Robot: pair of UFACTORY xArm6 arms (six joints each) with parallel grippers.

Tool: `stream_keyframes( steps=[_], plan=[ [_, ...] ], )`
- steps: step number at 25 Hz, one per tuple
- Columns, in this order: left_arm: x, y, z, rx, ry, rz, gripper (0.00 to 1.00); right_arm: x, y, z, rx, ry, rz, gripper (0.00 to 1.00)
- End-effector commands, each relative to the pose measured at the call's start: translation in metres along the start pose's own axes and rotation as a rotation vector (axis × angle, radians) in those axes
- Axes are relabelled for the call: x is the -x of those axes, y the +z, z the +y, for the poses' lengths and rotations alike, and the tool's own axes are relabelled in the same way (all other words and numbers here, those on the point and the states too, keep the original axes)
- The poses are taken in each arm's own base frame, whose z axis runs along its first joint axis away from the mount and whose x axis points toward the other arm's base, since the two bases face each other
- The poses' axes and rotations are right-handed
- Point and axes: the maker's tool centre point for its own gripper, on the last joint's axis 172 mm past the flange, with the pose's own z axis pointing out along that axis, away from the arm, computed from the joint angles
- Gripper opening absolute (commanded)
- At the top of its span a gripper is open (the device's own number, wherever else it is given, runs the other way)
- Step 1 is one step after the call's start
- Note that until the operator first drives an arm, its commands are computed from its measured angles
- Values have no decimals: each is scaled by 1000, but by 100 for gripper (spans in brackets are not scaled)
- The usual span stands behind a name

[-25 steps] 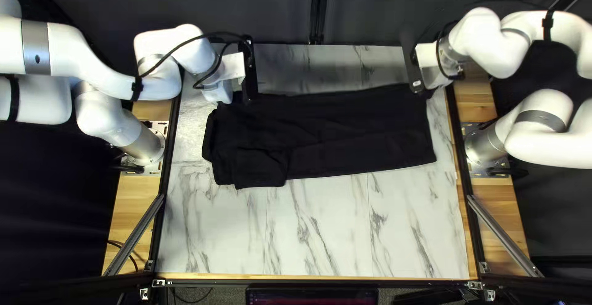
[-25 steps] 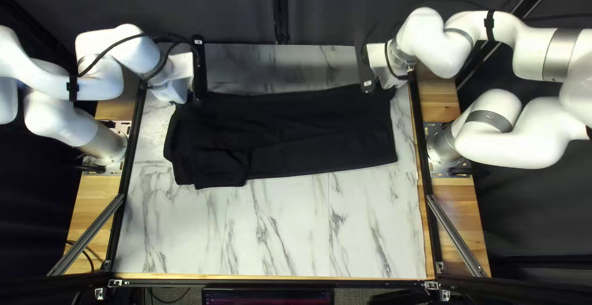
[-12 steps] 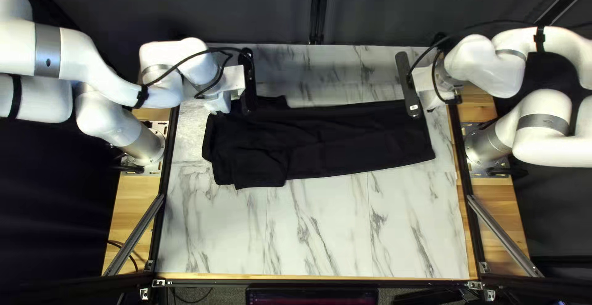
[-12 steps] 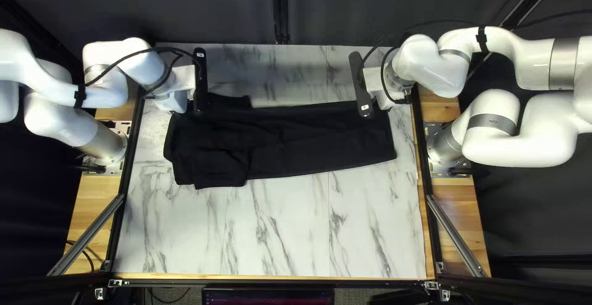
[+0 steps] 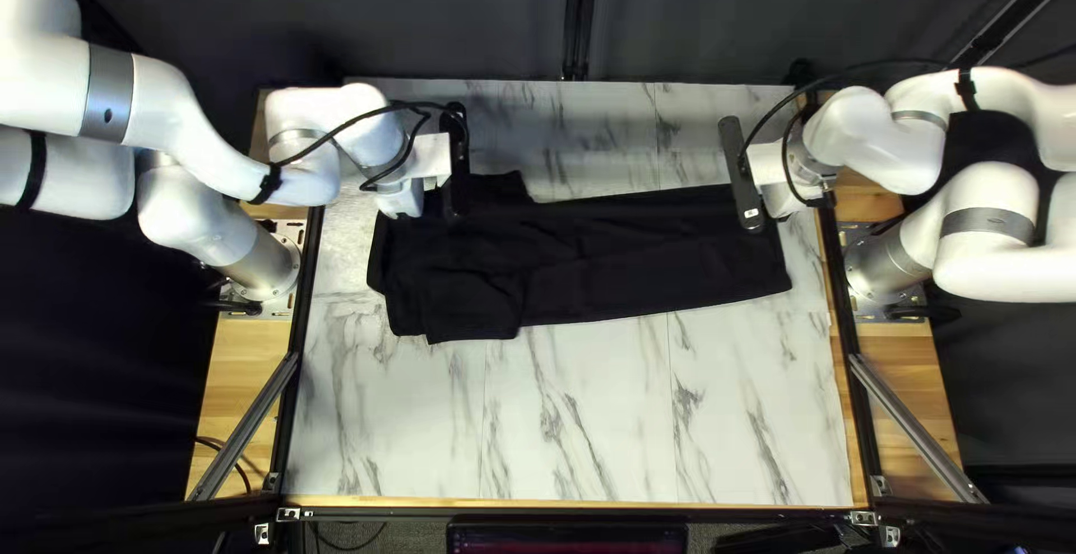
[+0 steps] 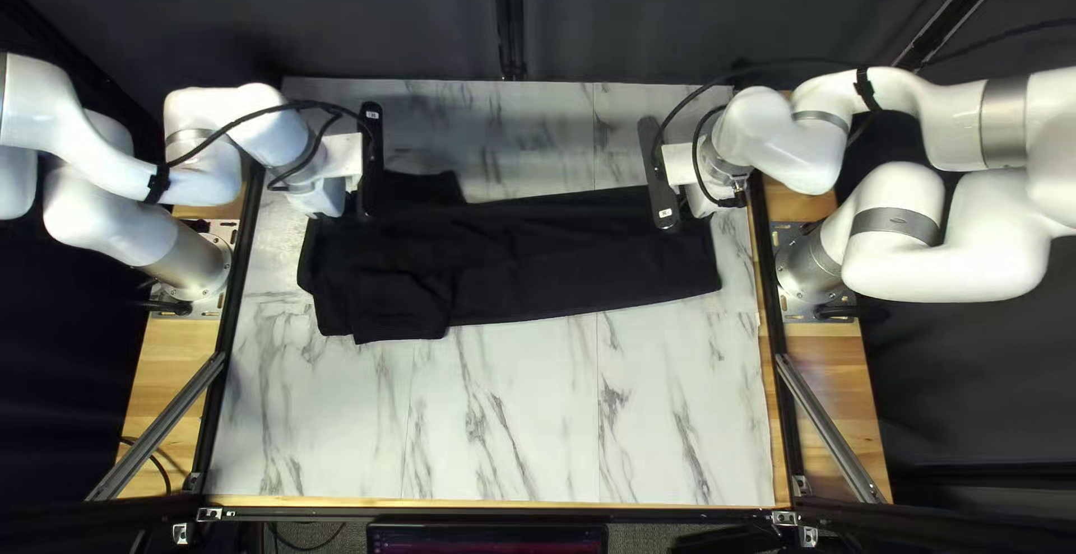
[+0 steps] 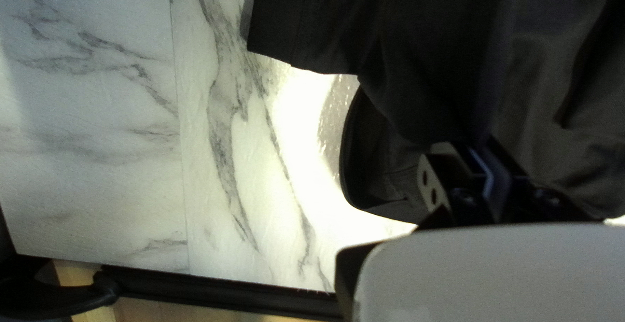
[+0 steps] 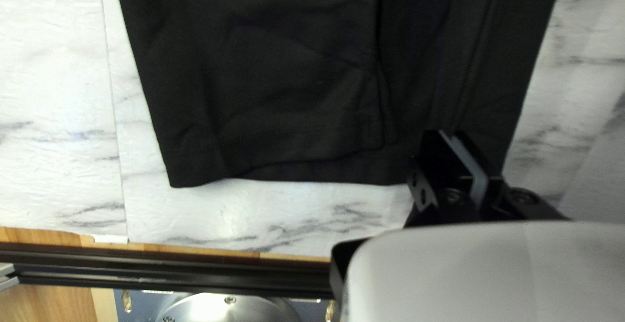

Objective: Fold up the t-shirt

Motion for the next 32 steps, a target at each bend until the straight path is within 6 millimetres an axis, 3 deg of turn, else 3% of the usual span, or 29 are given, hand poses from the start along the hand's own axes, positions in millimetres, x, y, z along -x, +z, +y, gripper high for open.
stream_keyframes(
  steps=[1,32],
  plan=[
    [2,6,6,5,-2,-3,4,-3,11,-1,-17,-6,-1,0],
    [8,29,30,41,-5,-15,6,-6,27,-24,-46,-10,17,0]
  ],
)
